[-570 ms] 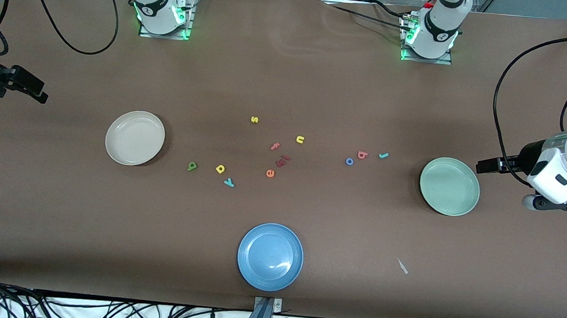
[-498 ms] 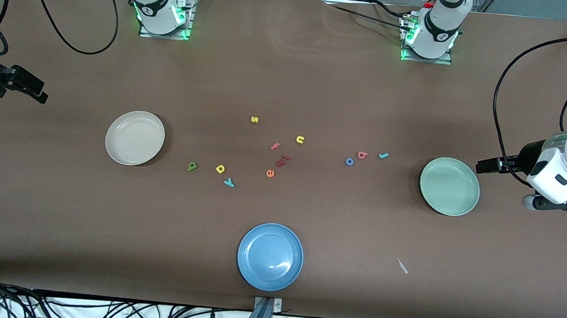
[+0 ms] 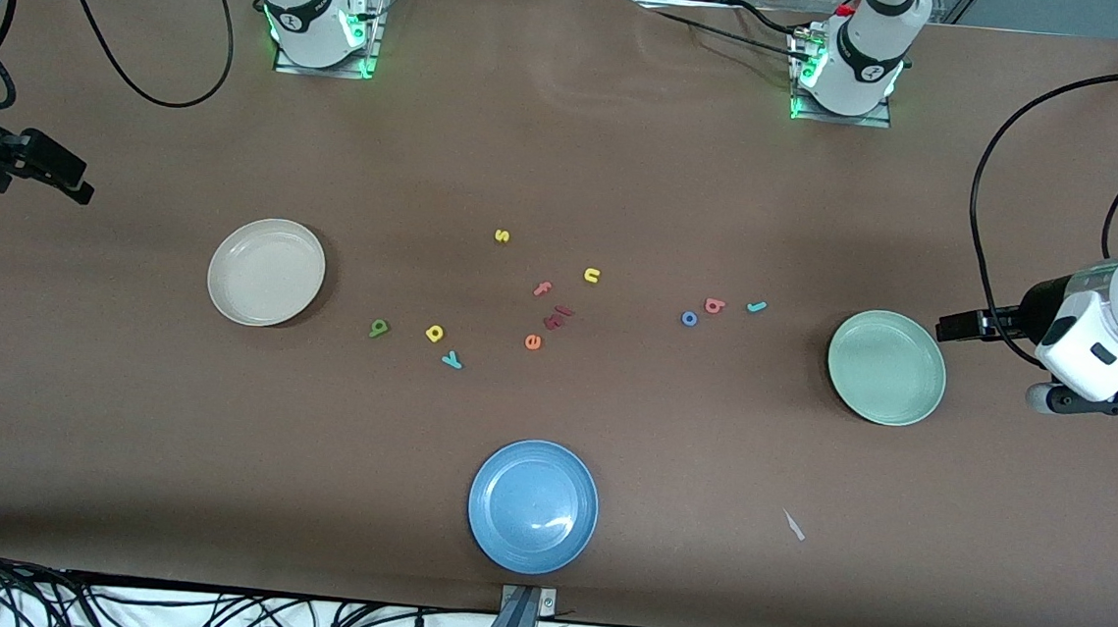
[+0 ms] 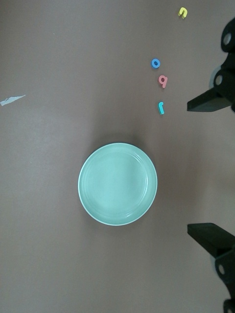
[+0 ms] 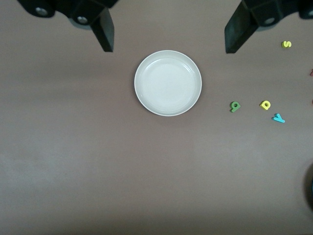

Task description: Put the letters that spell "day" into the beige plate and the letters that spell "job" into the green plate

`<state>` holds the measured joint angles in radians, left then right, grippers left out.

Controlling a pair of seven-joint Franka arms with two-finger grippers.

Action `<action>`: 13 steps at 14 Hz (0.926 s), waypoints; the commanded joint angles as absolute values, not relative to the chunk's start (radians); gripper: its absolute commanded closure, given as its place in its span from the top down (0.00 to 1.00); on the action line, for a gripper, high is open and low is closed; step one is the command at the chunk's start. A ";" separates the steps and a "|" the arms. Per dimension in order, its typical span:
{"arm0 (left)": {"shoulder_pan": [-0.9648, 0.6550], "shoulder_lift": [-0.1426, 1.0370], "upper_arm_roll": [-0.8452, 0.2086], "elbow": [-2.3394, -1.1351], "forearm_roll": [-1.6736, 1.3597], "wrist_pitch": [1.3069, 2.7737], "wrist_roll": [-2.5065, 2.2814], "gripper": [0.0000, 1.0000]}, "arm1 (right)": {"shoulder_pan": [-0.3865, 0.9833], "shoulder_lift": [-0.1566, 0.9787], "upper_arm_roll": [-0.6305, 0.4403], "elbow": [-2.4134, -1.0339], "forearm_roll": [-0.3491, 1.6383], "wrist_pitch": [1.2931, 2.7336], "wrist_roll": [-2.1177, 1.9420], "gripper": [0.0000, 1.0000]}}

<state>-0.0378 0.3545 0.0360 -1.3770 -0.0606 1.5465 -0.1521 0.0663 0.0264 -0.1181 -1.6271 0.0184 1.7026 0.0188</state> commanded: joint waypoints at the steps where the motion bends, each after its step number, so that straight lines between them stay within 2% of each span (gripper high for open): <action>1: -0.046 0.348 0.044 -1.373 -0.074 1.532 -0.155 1.00 | 0.066 0.012 -0.117 -1.631 0.003 1.701 0.003 1.00; 13: -0.057 0.360 0.041 -1.382 -0.064 1.532 -0.149 1.00 | 0.066 0.012 -0.115 -1.632 0.005 1.700 0.003 1.00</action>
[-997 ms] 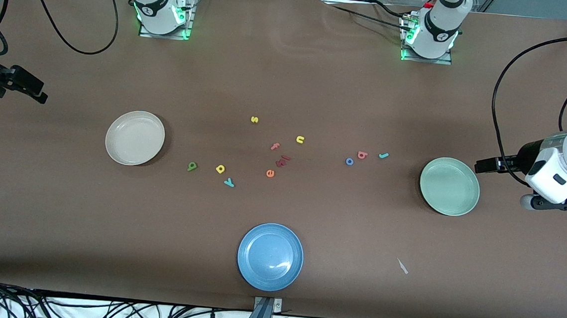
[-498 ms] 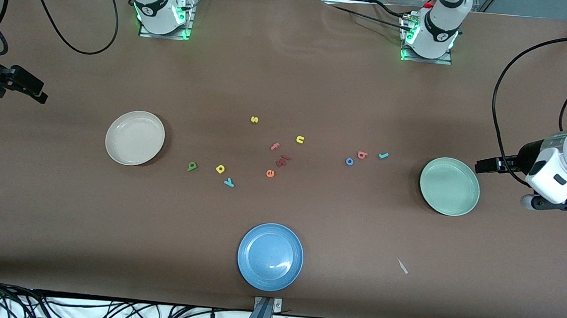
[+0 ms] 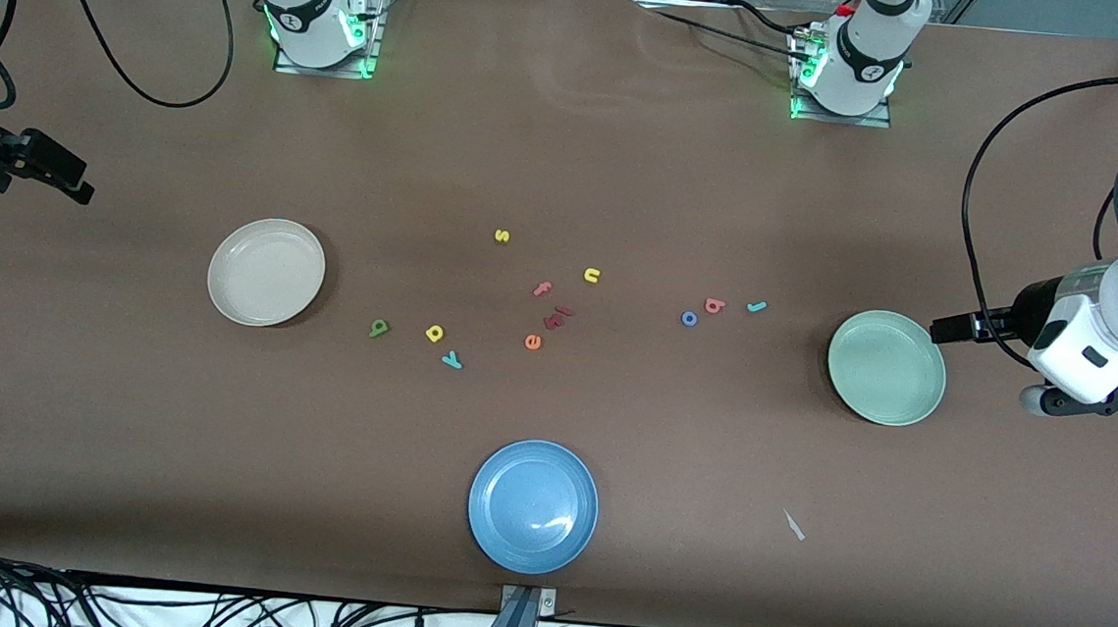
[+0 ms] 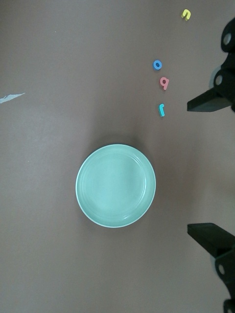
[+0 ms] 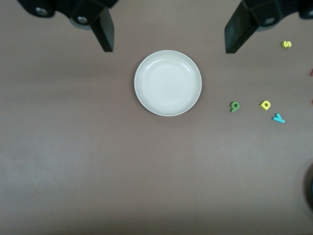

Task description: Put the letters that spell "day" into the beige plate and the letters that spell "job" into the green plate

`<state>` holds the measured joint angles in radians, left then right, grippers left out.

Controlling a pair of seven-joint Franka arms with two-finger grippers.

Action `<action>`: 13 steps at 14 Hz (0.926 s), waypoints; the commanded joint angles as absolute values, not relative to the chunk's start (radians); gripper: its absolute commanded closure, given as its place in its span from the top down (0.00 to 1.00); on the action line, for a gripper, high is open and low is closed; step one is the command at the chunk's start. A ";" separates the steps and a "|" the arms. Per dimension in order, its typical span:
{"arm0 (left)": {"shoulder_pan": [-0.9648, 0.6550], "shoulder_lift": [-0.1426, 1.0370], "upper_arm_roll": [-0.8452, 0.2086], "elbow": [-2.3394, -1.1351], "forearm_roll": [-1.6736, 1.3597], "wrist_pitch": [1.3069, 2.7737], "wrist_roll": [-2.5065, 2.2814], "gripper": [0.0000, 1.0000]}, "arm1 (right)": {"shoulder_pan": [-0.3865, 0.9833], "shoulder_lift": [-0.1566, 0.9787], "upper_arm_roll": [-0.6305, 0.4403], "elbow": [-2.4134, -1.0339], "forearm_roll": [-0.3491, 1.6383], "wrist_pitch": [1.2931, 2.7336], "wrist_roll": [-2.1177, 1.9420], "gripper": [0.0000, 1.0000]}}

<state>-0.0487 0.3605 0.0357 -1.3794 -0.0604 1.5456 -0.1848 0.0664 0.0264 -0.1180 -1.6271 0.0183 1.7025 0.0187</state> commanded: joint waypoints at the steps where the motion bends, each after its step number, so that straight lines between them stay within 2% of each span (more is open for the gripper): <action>1: -0.060 0.364 0.041 -1.385 -0.066 1.532 -0.129 1.00 | 0.066 0.012 -0.115 -1.632 0.003 1.700 0.003 1.00; 13: -0.060 0.388 0.040 -1.411 -0.140 1.543 -0.094 1.00 | 0.066 0.014 -0.115 -1.632 0.003 1.704 0.003 1.00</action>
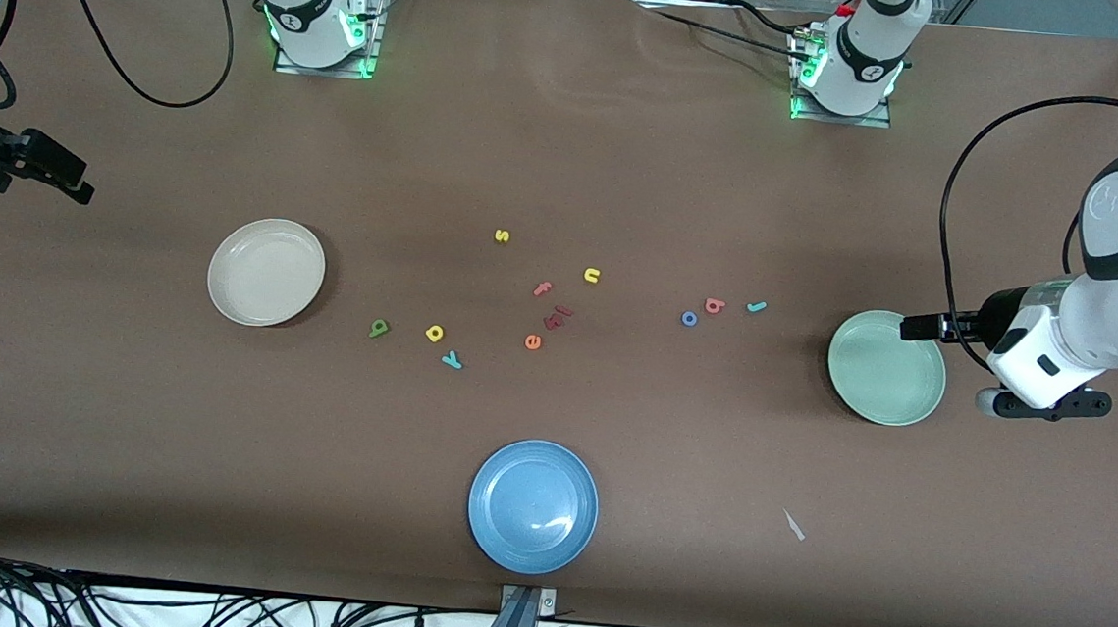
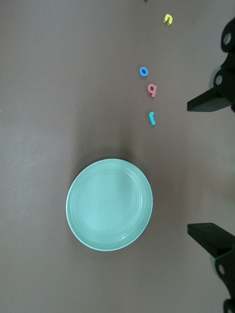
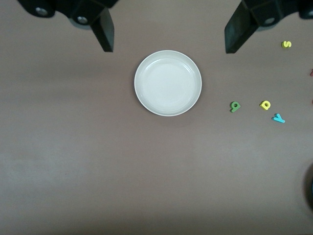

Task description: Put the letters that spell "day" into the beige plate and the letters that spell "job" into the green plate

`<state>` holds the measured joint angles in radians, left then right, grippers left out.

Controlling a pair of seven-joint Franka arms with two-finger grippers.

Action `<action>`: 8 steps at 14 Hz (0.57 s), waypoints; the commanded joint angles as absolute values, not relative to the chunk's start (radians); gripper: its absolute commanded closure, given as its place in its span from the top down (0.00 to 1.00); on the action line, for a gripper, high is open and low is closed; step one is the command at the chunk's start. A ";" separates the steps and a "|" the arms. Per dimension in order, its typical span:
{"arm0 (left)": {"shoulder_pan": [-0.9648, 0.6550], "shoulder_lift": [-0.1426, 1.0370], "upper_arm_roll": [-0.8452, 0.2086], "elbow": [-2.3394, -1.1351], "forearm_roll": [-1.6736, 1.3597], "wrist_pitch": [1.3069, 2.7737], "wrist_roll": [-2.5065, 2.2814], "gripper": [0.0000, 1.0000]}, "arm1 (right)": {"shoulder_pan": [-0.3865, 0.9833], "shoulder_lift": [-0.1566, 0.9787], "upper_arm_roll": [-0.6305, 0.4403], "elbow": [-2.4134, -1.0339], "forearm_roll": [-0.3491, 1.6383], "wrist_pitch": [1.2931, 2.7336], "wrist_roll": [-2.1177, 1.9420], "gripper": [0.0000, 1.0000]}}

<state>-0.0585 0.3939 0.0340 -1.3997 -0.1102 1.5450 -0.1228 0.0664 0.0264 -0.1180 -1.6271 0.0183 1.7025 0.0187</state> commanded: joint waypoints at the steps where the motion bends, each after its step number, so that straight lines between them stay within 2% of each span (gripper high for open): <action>1: -0.061 0.390 0.040 -1.411 -0.140 1.542 -0.094 1.00 | 0.066 0.014 -0.115 -1.632 0.003 1.704 0.003 1.00; 8: -0.058 0.388 0.041 -1.411 -0.140 1.542 -0.094 1.00 | 0.067 0.017 -0.114 -1.632 0.005 1.710 0.003 1.00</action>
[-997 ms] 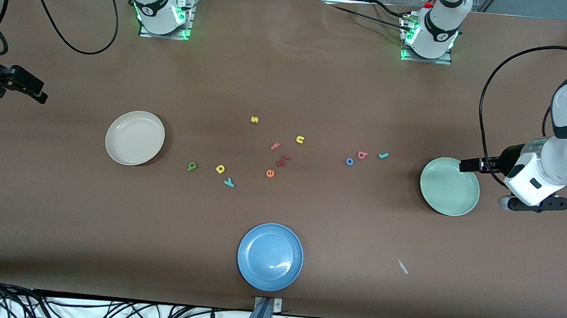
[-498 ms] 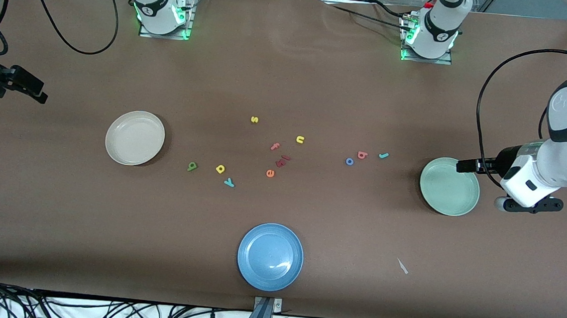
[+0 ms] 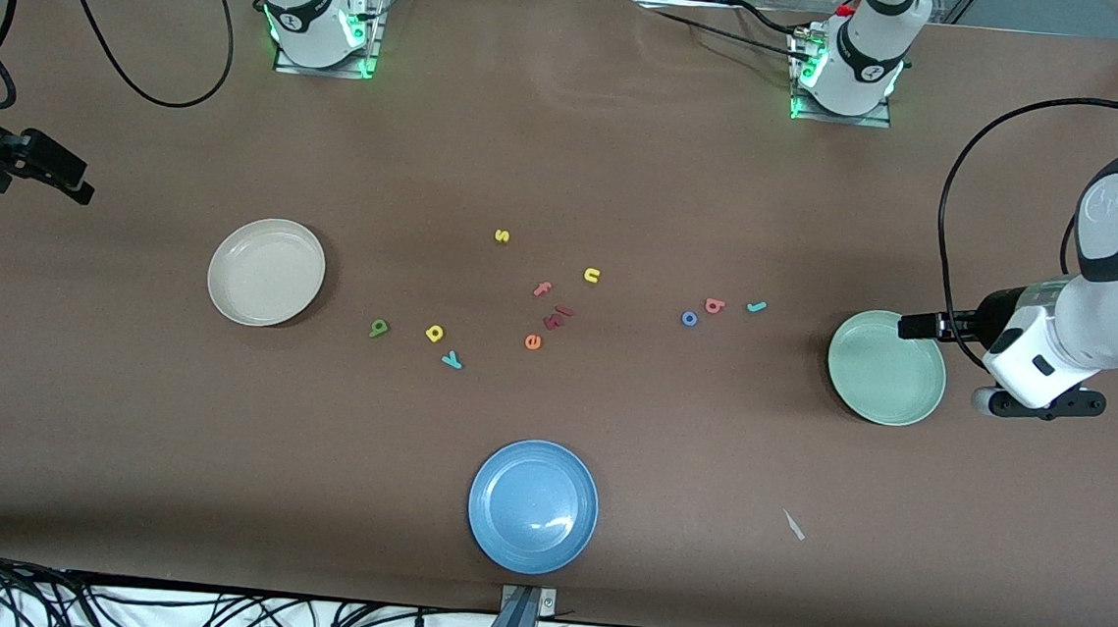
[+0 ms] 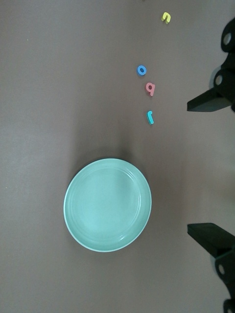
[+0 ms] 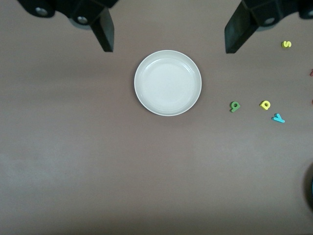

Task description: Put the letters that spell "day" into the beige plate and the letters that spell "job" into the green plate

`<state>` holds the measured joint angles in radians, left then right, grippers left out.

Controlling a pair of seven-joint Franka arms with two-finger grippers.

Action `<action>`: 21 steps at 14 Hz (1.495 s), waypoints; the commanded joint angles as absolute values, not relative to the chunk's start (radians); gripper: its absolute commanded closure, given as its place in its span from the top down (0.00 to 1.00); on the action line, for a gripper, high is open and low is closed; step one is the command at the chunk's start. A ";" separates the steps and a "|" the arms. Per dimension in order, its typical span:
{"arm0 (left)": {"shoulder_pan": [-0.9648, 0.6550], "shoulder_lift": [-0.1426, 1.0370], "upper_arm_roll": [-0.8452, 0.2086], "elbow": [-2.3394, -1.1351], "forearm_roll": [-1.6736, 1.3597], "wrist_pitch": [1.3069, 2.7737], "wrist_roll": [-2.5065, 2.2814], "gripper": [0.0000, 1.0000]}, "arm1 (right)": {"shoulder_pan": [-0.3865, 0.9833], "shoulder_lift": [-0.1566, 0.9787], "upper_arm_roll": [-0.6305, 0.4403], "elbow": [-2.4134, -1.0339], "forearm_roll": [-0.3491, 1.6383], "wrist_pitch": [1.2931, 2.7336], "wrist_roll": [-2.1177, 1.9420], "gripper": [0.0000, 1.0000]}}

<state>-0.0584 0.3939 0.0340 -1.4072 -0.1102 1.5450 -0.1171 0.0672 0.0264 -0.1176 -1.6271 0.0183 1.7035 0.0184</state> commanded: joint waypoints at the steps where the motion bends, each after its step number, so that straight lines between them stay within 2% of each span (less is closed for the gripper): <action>1: -0.058 0.388 0.041 -1.411 -0.140 1.542 -0.094 1.00 | 0.067 0.017 -0.115 -1.632 0.005 1.710 0.003 1.00; 21: -0.061 0.390 0.035 -1.434 -0.140 1.543 -0.094 0.99 | 0.071 0.018 -0.112 -1.634 0.003 1.720 0.006 1.00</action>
